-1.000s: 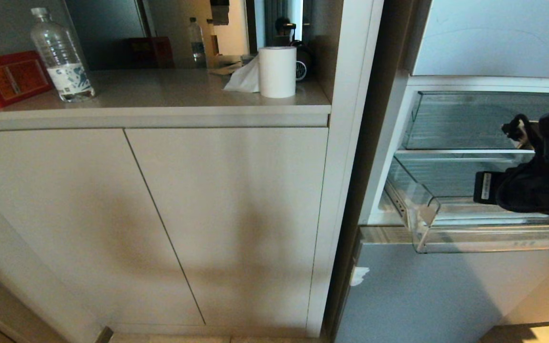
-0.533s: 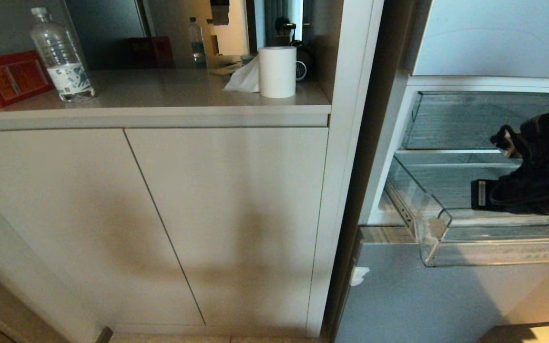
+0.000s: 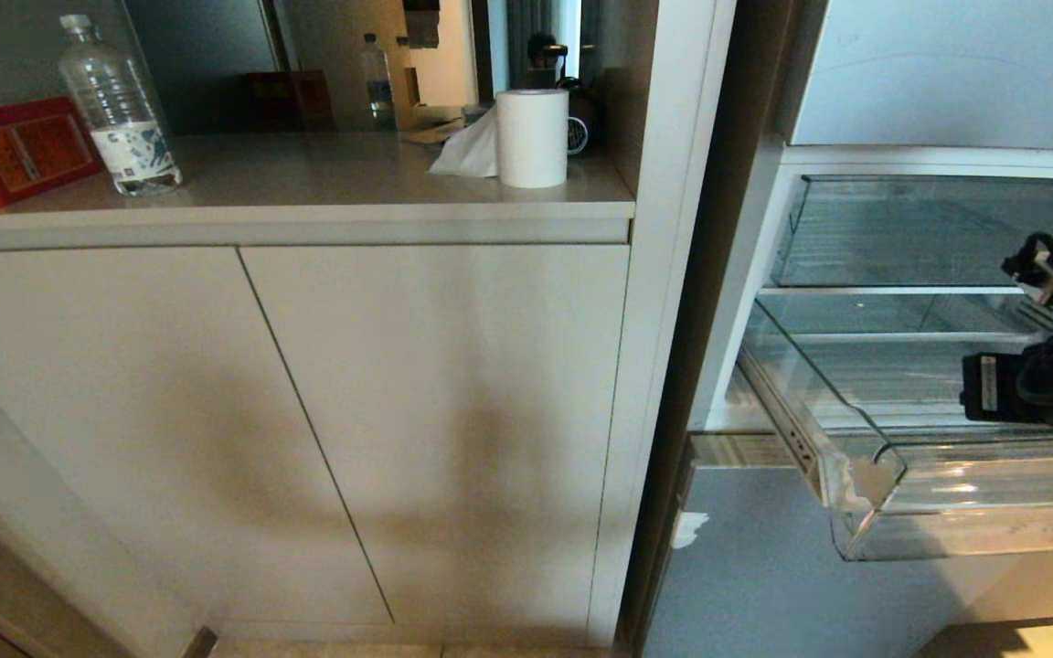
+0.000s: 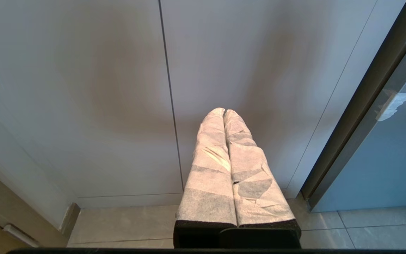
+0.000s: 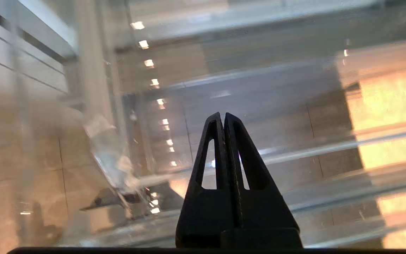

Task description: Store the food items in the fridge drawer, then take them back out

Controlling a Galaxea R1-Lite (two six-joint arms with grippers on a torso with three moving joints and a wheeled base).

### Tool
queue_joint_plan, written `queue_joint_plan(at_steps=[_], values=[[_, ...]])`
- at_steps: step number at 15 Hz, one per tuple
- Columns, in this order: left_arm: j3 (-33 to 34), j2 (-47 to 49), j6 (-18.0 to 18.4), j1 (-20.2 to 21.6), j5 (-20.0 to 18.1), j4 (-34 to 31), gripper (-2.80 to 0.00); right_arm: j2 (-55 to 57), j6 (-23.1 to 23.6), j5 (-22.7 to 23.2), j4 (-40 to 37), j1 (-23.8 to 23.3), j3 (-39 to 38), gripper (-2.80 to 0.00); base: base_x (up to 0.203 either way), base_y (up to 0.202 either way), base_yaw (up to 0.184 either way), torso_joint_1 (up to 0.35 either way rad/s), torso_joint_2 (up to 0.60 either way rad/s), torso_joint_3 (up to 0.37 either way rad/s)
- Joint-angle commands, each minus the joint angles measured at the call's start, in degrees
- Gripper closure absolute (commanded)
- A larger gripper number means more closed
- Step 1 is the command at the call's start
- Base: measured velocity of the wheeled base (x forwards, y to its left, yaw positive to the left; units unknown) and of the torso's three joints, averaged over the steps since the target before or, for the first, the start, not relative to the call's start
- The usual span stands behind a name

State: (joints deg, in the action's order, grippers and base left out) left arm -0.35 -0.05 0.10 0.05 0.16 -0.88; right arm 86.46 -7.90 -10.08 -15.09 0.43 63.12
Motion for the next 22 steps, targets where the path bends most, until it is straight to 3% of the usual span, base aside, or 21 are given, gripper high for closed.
queue_joint_plan(at_steps=[1,10,14,18,22], values=[[0.00,0.05,-0.01,0.04,0.02,0.00,0.00,-0.98,-0.04,0.05,-0.03,-0.43,-2.40,0.00,0.000,0.000,0.000,0.000,0.00,0.000],[0.00,0.05,-0.01,0.04,0.02,0.00,0.00,-9.38,-0.02,0.04,-0.37,-0.87,-7.32,0.00,0.000,0.000,0.000,0.000,0.00,0.000],[0.00,0.05,0.06,0.04,0.02,0.00,0.00,-10.04,-1.31,0.56,4.96,-0.74,-7.23,0.00,0.000,0.000,0.000,0.000,0.00,0.000],[0.00,0.05,0.06,0.04,0.00,0.00,0.00,-25.27,-1.50,0.82,7.88,0.44,-11.83,0.00,0.000,0.000,0.000,0.000,0.00,0.000],[0.00,0.05,-0.01,0.04,-0.07,0.00,0.00,-50.70,0.59,2.80,8.37,3.06,-23.99,0.00,0.000,0.000,0.000,0.000,0.00,0.000]])
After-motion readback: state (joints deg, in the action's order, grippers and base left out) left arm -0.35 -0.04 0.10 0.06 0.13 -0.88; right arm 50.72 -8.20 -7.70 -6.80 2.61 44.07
